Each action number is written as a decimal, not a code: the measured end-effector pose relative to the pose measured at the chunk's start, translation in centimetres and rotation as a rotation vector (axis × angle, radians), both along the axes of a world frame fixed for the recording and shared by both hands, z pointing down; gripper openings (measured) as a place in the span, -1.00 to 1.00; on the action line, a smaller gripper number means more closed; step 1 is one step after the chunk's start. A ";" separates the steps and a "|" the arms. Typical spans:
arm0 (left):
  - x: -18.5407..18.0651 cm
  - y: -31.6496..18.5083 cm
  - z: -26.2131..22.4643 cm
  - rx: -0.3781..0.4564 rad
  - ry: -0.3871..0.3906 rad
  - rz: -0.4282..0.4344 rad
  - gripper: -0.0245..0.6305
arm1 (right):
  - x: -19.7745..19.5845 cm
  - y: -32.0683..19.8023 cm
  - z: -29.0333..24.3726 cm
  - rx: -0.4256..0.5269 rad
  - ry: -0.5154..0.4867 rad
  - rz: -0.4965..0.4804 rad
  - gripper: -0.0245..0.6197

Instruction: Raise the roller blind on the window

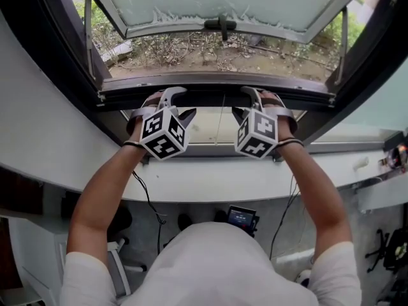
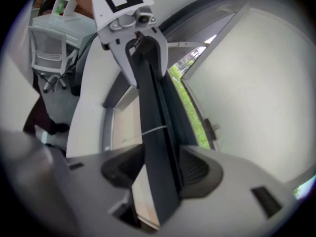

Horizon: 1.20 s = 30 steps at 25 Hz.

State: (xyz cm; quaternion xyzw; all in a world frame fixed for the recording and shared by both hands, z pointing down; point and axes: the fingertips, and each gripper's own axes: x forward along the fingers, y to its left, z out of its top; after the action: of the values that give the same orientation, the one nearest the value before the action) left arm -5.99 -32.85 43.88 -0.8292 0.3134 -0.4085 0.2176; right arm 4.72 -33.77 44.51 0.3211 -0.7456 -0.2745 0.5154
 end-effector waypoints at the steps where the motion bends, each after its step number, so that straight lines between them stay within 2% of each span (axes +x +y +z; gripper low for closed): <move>1: 0.1 -0.1 0.0 0.000 -0.008 0.000 -0.27 | 0.0 -0.1 0.2 0.002 0.015 0.000 -0.27; 8: 0.0 -0.8 0.8 0.027 -0.119 -0.002 -0.27 | 0.1 -0.3 0.6 0.022 0.079 -0.025 -0.26; 11: 0.2 -0.8 0.9 0.034 -0.134 0.006 -0.27 | 0.1 -0.3 0.7 0.032 0.115 -0.041 -0.26; 18: 0.2 -0.9 0.8 0.007 -0.123 0.002 -0.29 | 0.1 -0.5 0.4 0.022 0.115 -0.031 -0.27; 22: 0.0 -1.3 0.4 -0.027 -0.171 -0.024 -0.46 | 0.3 -0.5 0.5 0.042 0.197 -0.041 -0.28; 27: 0.0 -1.4 0.5 -0.021 -0.241 -0.036 -0.47 | 0.4 -0.6 0.7 0.061 0.256 -0.032 -0.30; 30: 0.1 -1.3 0.7 -0.010 -0.254 -0.055 -0.47 | 0.4 -0.6 0.9 0.060 0.244 -0.021 -0.30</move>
State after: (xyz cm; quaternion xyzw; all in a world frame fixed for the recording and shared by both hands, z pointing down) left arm -5.91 -34.19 44.59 -0.7630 0.3040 -0.5176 0.2399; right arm 5.10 -34.32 45.39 0.2926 -0.6723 -0.3390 0.5895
